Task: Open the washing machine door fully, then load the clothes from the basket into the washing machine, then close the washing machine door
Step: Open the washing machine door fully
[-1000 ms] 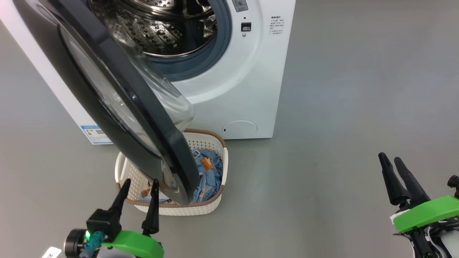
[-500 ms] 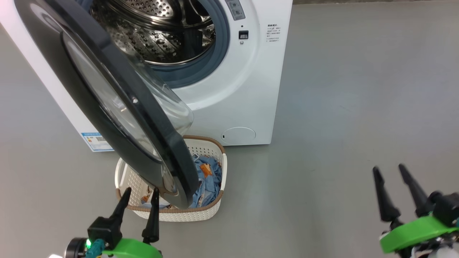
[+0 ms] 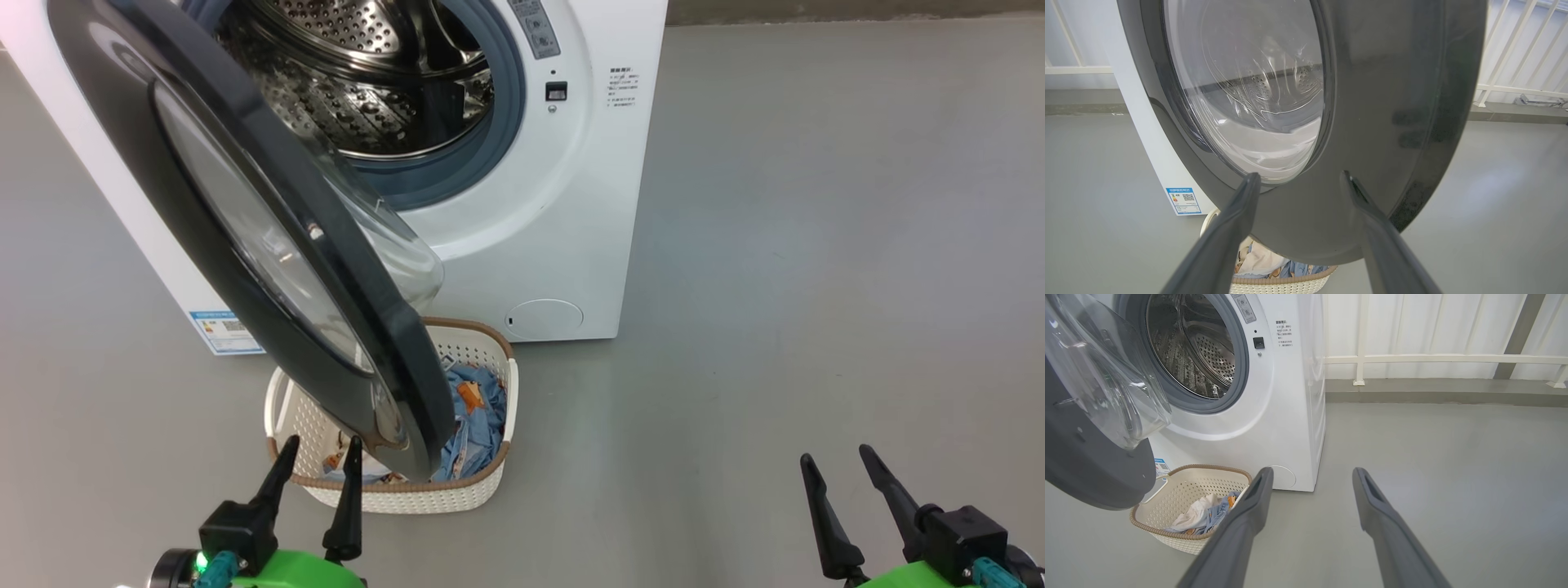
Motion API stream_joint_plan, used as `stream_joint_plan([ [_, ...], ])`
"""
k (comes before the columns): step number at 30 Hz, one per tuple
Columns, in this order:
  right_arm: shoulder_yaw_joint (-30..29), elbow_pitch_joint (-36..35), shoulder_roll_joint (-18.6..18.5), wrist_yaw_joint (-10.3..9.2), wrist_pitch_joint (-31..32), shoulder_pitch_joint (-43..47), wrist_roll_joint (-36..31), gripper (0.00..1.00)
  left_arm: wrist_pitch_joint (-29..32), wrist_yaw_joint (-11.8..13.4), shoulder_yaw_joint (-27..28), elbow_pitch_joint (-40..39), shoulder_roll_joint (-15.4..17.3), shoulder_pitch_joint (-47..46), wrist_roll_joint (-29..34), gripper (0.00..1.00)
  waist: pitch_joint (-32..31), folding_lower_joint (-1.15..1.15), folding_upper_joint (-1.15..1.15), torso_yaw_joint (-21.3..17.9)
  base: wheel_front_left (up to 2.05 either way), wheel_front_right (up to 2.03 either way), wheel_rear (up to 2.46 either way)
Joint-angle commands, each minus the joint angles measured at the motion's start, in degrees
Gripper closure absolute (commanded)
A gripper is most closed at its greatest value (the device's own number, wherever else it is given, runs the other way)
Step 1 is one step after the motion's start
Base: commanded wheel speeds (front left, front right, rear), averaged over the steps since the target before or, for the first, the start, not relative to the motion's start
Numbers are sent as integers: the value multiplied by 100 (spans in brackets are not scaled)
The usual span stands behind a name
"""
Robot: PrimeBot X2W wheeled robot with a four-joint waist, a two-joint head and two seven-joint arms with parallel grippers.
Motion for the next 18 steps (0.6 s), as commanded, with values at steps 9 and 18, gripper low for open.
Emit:
stream_joint_plan([
  [9, 49, -198, 67, 51, -69, 72, -138, 0, -54, 11, 223, -96, 98, 5, 10, 0, -23, 0, 0, -25, 0, 0, 0],
  [18, 30, -231, 88, 51, -70, 107, -155, 0, -54, 25, 218, -62, 98, 1, -10, 28, -40, 0, 0, -15, 0, 0, 0],
])
